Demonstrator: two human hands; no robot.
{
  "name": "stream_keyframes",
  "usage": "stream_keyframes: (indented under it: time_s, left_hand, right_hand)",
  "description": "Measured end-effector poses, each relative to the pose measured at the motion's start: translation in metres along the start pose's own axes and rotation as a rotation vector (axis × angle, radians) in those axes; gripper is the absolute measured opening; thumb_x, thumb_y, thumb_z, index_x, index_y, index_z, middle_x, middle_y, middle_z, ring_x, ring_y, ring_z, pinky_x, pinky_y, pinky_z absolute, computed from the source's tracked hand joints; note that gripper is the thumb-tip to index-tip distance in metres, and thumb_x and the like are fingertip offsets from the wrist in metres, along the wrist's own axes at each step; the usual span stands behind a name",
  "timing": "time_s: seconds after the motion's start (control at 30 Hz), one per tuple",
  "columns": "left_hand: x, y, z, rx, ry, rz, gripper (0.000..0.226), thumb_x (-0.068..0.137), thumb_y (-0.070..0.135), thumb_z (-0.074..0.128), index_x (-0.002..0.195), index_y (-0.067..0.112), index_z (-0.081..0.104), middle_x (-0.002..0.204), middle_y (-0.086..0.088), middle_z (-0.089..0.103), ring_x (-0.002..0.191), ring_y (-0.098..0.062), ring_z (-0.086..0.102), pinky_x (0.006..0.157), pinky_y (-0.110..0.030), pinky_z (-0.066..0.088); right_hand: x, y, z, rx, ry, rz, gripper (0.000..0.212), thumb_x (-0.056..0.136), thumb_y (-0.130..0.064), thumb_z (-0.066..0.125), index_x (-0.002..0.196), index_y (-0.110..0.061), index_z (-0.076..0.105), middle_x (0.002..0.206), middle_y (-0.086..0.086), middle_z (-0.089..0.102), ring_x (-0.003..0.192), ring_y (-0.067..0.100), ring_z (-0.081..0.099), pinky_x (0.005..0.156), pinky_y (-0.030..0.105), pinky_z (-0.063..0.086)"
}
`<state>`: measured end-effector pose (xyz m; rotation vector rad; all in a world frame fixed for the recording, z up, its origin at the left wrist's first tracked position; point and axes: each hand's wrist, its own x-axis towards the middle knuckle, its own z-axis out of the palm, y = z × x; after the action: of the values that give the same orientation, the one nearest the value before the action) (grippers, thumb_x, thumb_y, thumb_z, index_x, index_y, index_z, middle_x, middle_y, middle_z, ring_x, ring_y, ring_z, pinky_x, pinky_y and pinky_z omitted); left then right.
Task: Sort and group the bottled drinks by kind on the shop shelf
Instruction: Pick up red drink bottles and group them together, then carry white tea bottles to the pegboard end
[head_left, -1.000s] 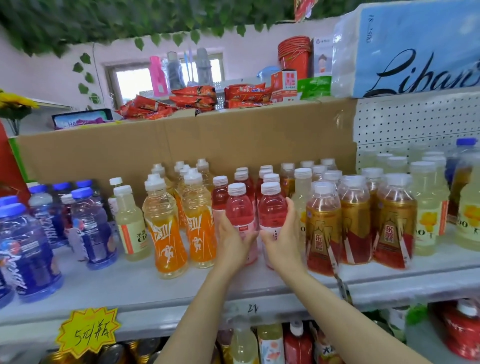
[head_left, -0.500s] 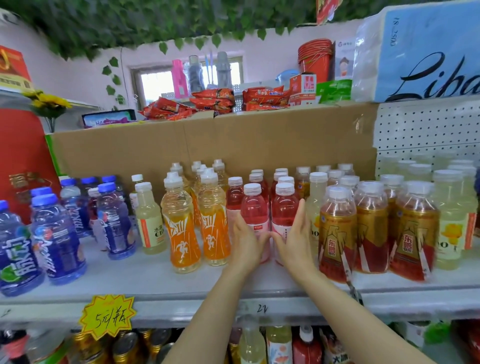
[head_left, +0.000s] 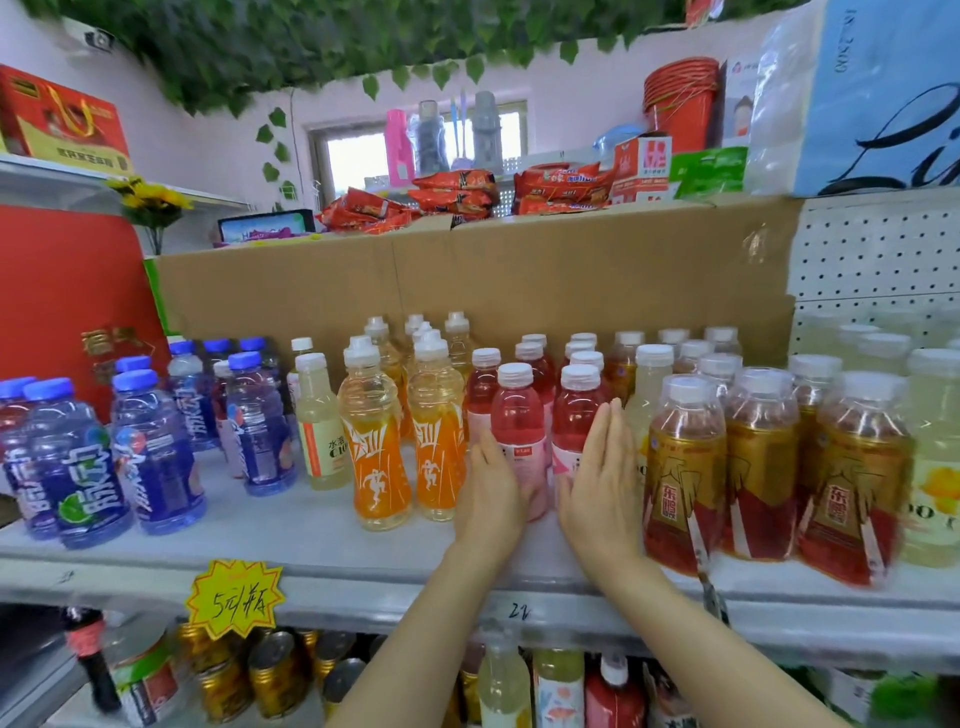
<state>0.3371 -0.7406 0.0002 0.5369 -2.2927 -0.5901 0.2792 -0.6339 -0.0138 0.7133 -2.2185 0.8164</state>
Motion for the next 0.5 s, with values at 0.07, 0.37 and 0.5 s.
stream_keyframes:
  time_s: [0.07, 0.37, 0.5]
  left_hand:
    - [-0.010, 0.000, -0.010, 0.096, 0.059, 0.090, 0.083, 0.095, 0.035, 0.065, 0.158, 0.011, 0.016, 0.141, -0.007, 0.049, 0.124, -0.023, 0.054, 0.092, -0.030, 0.049]
    - [-0.012, -0.063, -0.106, -0.070, 0.712, 0.073, 0.029, 0.101, 0.028, 0.050, 0.126, 0.017, 0.059, 0.118, 0.000, 0.061, 0.110, -0.018, 0.053, 0.090, -0.032, 0.044]
    - [0.041, -0.134, -0.126, -0.111, 0.554, -0.303, 0.039, 0.101, 0.025, 0.048, 0.134, 0.006, 0.049, 0.133, -0.015, 0.052, 0.122, -0.032, 0.050, 0.095, -0.041, 0.043]
  right_hand:
    - [-0.002, 0.003, -0.001, -0.027, -0.008, -0.017, 0.090, 0.096, -0.014, 0.058, 0.155, 0.001, -0.008, 0.165, 0.017, -0.008, 0.153, 0.027, -0.006, 0.122, 0.037, 0.000]
    - [-0.012, -0.002, -0.015, -0.131, 0.070, -0.158, 0.078, 0.091, -0.010, 0.062, 0.153, 0.005, 0.018, 0.161, 0.023, 0.018, 0.150, 0.035, 0.015, 0.123, 0.045, 0.015]
    - [-0.017, -0.013, -0.018, -0.150, 0.138, -0.200, 0.076, 0.087, -0.005, 0.064, 0.151, 0.007, 0.025, 0.156, 0.025, 0.028, 0.147, 0.036, 0.022, 0.121, 0.048, 0.022]
